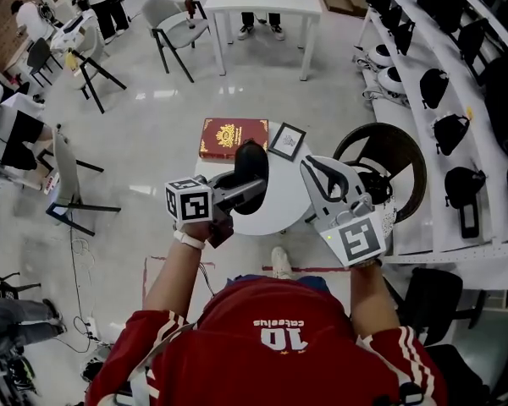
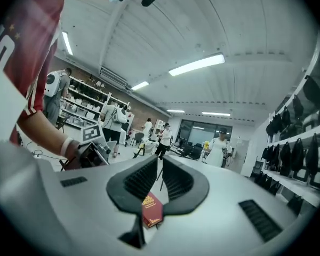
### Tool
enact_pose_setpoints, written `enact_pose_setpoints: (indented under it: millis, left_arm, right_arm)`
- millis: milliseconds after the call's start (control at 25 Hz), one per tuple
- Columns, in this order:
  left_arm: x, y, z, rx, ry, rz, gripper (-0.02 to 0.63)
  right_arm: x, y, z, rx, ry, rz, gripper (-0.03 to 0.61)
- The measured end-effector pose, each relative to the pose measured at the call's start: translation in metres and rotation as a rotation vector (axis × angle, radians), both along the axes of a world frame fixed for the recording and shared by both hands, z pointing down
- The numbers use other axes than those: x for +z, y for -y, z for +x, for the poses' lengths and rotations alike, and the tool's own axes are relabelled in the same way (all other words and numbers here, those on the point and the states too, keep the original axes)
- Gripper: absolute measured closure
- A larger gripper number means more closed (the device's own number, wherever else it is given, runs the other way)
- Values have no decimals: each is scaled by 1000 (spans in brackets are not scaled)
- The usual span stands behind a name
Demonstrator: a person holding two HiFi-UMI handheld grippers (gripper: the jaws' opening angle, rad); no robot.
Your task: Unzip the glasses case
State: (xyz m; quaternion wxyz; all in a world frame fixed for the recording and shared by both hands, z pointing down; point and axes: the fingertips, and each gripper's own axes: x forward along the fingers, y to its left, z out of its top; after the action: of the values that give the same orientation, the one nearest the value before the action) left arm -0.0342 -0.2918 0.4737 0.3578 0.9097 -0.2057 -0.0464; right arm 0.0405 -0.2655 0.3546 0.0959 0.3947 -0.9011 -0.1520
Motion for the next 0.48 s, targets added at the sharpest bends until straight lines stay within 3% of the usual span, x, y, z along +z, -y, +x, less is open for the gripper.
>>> enact_pose_setpoints:
  millis: [480]
  left_arm:
    - [124, 50, 15, -129, -52, -248, 354]
  right_arm:
    - [40, 10, 31, -26, -32, -60, 558]
